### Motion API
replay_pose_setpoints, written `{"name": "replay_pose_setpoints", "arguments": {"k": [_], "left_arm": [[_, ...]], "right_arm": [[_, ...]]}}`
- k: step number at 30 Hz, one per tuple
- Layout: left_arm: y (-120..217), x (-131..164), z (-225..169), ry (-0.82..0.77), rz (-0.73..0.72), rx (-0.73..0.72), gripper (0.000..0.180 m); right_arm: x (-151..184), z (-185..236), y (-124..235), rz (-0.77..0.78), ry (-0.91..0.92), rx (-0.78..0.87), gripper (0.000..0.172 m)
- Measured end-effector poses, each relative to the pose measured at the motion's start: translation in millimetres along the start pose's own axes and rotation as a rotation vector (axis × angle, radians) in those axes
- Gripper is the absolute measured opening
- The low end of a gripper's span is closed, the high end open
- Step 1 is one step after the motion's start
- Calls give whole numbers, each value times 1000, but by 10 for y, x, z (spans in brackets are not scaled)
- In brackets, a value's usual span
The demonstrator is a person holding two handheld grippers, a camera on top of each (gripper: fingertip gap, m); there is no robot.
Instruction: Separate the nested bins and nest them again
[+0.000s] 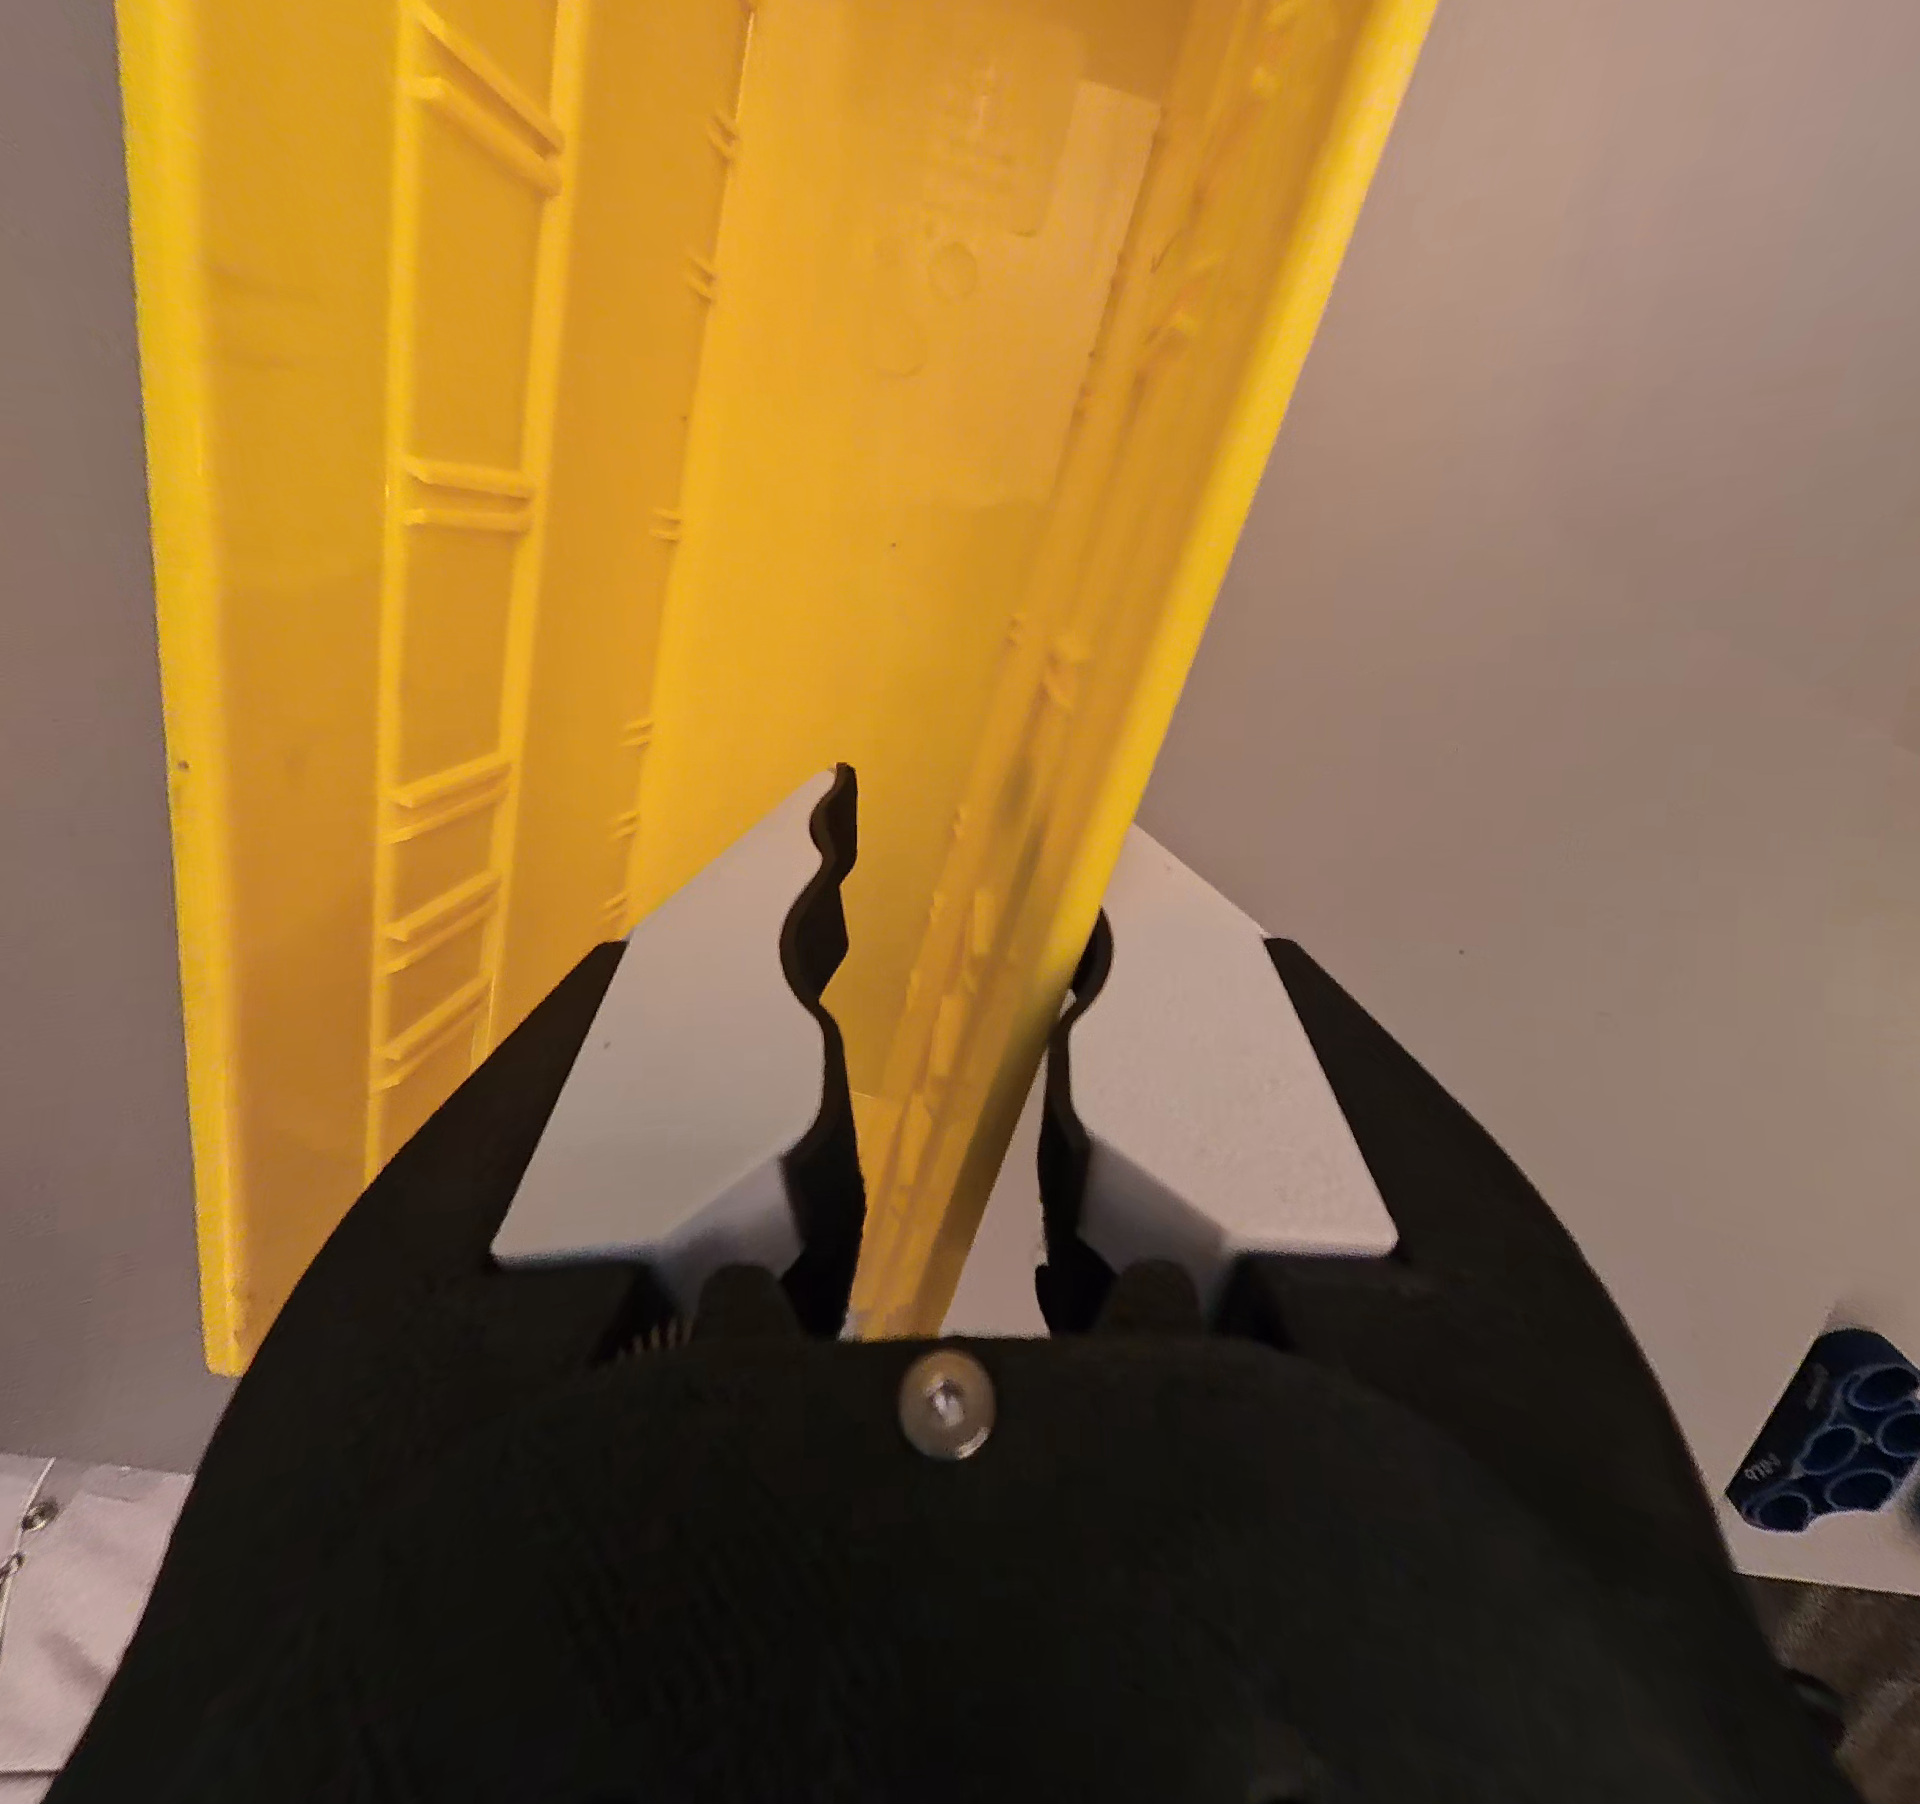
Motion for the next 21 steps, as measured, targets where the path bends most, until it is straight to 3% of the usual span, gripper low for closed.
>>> {"name": "replay_pose_setpoints", "arguments": {"k": [4,9,15,21], "left_arm": [[272,-87,-293,-49,-28,18,110],[391,-182,-1036,-129,-66,96,110],[-5,-206,-2135,-180,-97,236,110],[-609,-70,-2852,-249,-81,225,111]], "right_arm": [[11,7,3,0,-1,0,35],[38,2,23,-7,-4,-2,35],[70,-20,111,-37,12,-10,35],[98,-83,160,-58,30,-17,36]]}}
Point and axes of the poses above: each gripper's, where its closed fingertips meet, y back along the fingers, x out of its underside, z = x × y across the jaws, the point moved 3 cm from there along y, back along the fingers, and after that the axes turned 13 degrees about -x, right-handed, at the moved point
